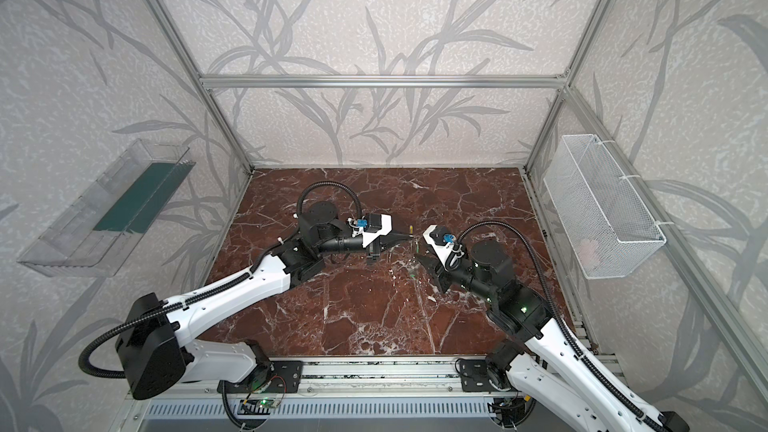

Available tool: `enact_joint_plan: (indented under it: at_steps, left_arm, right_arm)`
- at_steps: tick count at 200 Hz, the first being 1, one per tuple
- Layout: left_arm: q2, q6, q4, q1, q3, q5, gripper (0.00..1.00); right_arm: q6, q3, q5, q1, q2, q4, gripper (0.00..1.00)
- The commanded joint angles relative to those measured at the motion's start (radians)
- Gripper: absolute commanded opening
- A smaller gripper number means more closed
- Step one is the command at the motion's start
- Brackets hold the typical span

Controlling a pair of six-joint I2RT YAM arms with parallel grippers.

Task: Put the keys on the keyring

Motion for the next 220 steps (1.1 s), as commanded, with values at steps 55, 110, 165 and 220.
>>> enact_joint_plan:
  at_steps: [55,110,165,220]
  left_arm:
    - [0.019,-0.012,0.051,0.003,0.006,0.010,0.00]
    - [0.028,-0.007,0.037,0.003,0.018,0.003,0.00]
    - [0.021,-0.029,0.048,0.005,0.013,-0.001,0.00]
    - [0.019,-0.051,0.090,0.004,-0.001,-0.005,0.00]
  right_arm:
    - [0.000,-0.007,-0.035,-0.004,-0.002,0.115,0.33]
    - [-0.017,-0.011,-0.010,-0.003,0.017,0.134,0.21]
    - [-0.047,-0.031,0.020,-0.004,-0.003,0.103,0.05]
    - [-0.074,-0.036,0.024,-0.003,-0.016,0.057,0.00]
